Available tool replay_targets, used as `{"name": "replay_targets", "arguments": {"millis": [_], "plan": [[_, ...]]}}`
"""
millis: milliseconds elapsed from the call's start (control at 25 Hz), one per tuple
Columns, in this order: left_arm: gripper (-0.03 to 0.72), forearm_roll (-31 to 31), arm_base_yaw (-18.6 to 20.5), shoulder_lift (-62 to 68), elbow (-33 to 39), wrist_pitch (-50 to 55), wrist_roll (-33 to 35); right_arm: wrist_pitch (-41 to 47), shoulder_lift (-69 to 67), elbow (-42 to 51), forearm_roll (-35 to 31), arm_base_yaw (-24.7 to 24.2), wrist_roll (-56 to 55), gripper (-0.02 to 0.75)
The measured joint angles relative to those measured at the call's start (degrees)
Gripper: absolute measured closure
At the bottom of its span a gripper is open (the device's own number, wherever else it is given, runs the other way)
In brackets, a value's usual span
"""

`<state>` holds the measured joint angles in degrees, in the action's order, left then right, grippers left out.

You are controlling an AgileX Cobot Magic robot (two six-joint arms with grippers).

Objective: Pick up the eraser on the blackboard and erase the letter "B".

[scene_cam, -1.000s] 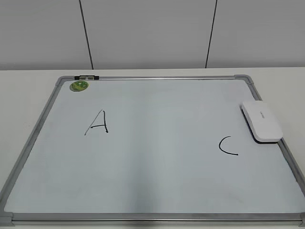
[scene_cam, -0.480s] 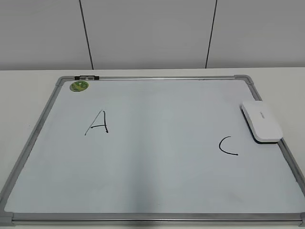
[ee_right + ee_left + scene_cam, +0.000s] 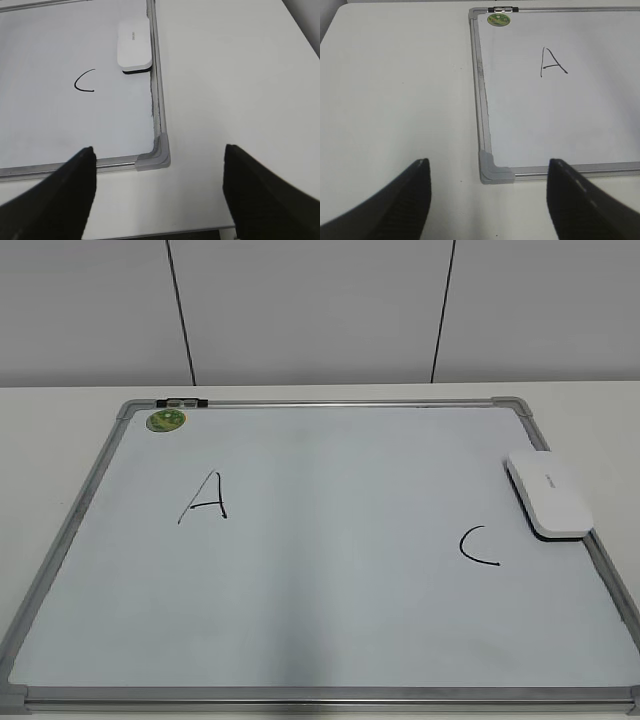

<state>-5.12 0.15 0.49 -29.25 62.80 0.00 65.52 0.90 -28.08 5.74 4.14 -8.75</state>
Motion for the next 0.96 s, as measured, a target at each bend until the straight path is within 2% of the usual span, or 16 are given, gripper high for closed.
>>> {"name": "replay_targets", "arguments": {"millis": [960], "plan": [[0.156,0.0,0.0,0.0,0.0,0.0,0.0,0.0,0.0,0.0,0.0,0.0,0.0,0.151]]}}
